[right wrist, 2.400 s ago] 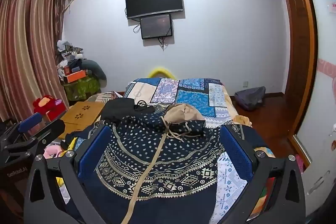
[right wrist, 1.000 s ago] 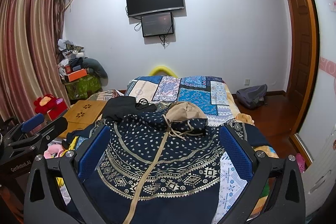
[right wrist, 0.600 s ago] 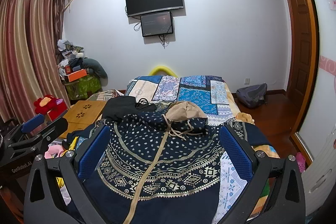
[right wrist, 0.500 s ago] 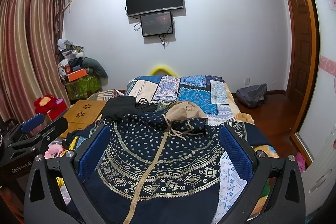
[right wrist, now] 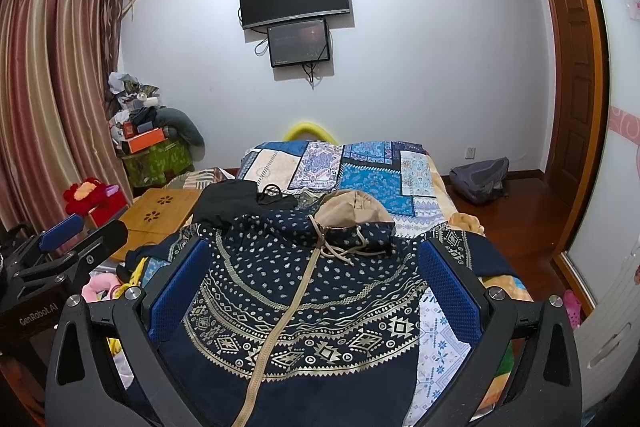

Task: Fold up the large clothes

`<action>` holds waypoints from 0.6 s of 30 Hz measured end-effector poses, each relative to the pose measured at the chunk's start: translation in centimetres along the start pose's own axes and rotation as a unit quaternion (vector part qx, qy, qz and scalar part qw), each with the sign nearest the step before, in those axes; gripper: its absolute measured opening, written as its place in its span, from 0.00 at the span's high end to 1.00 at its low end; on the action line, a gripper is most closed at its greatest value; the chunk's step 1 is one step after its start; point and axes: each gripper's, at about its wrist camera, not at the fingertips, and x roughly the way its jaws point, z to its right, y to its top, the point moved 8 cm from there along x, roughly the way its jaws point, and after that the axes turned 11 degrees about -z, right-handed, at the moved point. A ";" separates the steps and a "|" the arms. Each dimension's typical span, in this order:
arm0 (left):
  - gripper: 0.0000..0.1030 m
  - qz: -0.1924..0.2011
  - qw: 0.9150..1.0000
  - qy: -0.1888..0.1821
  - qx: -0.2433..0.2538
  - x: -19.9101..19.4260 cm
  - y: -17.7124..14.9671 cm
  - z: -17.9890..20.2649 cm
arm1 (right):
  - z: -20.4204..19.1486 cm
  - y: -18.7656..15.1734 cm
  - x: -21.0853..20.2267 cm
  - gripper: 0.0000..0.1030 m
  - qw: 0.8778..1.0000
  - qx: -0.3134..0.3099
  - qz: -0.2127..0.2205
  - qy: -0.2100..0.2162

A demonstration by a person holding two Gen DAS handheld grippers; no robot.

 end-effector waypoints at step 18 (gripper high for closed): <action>0.00 -0.006 1.000 0.017 -0.012 3.5 1.6 -2.8 | 0.2 0.5 3.0 0.00 1.000 -0.004 -0.026 -0.011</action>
